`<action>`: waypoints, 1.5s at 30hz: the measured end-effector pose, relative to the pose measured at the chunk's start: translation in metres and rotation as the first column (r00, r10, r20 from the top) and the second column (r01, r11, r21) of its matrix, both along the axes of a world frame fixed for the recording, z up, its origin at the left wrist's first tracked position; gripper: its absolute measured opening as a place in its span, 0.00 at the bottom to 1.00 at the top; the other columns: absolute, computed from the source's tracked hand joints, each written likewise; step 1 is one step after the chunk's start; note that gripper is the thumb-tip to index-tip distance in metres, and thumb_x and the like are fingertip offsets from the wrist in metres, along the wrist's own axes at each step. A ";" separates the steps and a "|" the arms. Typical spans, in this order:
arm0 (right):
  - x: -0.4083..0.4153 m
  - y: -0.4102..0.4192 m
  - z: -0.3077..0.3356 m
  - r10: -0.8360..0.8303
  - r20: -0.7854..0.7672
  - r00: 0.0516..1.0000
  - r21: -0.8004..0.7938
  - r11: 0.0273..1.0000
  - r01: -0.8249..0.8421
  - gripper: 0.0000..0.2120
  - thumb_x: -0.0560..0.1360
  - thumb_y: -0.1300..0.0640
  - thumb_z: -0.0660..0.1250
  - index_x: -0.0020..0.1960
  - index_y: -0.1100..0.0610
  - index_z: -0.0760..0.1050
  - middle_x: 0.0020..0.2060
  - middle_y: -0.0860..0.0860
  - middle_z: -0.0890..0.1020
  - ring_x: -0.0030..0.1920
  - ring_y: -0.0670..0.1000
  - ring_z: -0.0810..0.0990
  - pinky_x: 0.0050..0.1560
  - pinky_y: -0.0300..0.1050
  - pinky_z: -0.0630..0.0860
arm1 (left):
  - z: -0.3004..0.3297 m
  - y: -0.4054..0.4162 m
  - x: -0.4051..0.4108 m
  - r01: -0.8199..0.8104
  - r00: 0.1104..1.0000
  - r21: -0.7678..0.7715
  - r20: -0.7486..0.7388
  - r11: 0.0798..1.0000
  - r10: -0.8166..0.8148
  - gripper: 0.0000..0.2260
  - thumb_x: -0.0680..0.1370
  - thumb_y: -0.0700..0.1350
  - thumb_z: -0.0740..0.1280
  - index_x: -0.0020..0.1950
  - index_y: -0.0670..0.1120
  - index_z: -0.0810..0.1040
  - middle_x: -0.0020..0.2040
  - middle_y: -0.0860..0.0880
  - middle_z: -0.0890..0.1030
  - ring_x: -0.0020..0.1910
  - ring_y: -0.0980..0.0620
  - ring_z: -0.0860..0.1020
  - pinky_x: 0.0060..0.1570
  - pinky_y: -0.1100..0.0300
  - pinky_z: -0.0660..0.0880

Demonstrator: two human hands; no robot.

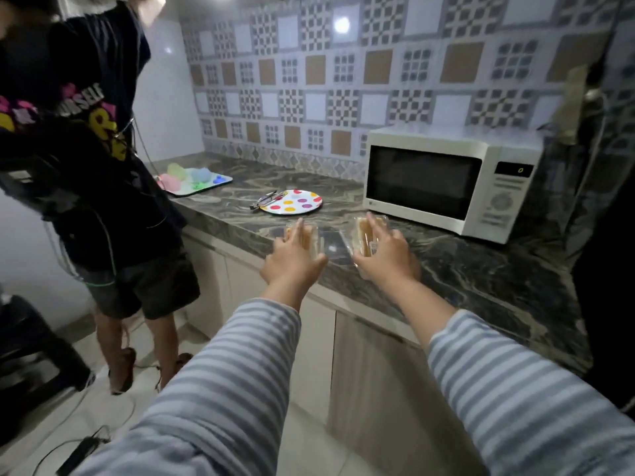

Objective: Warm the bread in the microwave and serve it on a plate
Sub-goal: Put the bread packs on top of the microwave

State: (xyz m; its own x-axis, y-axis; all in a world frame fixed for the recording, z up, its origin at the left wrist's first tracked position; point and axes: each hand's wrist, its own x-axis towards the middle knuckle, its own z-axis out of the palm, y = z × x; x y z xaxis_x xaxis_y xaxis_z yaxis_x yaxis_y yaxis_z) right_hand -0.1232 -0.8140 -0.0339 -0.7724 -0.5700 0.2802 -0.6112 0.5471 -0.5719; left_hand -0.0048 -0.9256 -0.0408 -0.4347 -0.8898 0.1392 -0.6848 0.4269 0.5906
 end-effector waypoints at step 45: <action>-0.501 -0.155 0.148 -0.577 -0.108 0.809 -0.065 0.816 0.574 0.34 0.75 0.40 0.63 0.76 0.38 0.50 0.70 0.54 0.65 0.64 0.59 0.72 0.58 0.51 0.72 | 0.153 -0.174 -0.589 0.513 0.837 -0.169 -0.119 0.842 -0.534 0.34 0.74 0.59 0.62 0.76 0.63 0.49 0.72 0.44 0.65 0.64 0.39 0.72 0.57 0.45 0.71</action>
State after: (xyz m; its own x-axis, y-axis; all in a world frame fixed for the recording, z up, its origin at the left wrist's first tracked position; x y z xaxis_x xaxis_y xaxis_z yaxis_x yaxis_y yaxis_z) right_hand -0.6238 -0.9695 0.1145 -0.9168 -0.0221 0.3988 -0.2530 0.8048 -0.5370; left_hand -0.5940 -1.0998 0.1123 -0.7937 -0.5059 0.3377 -0.2425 0.7723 0.5872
